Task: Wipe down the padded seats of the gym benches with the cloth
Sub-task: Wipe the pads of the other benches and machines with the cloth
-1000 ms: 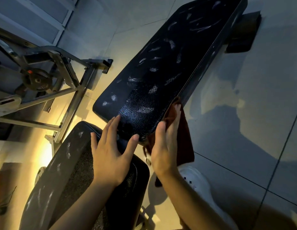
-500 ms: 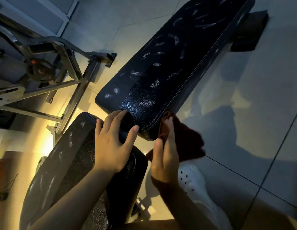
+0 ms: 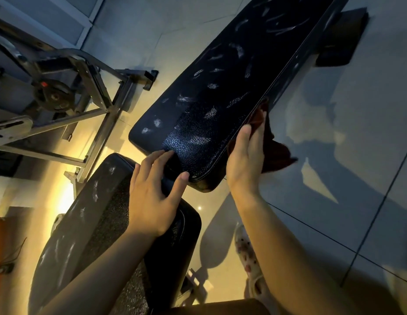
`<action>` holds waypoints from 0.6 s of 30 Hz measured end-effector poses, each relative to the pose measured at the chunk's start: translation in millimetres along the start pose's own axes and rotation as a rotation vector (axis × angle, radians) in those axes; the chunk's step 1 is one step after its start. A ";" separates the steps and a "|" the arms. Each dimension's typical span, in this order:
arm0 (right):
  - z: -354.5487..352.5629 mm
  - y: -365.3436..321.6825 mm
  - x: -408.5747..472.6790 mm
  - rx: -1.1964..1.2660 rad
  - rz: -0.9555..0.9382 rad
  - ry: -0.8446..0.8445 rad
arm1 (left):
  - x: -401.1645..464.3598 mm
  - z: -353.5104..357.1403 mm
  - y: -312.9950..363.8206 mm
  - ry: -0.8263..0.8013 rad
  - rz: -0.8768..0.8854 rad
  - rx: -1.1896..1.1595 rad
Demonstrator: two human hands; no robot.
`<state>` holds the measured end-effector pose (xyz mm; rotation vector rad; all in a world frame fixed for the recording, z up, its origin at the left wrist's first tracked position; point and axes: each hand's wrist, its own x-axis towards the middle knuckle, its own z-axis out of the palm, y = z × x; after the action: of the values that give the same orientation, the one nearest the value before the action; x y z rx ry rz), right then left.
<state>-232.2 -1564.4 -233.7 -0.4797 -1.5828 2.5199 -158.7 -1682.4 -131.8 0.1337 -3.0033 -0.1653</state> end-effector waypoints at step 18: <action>-5.0 -10.1 65.5 -0.002 0.080 0.075 | -0.5 0.7 -2.1 0.004 -0.025 -0.019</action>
<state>-292.9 -1537.8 -239.7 -0.6416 -1.5701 2.5253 -158.1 -1684.3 -132.8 0.1692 -2.9958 -0.1956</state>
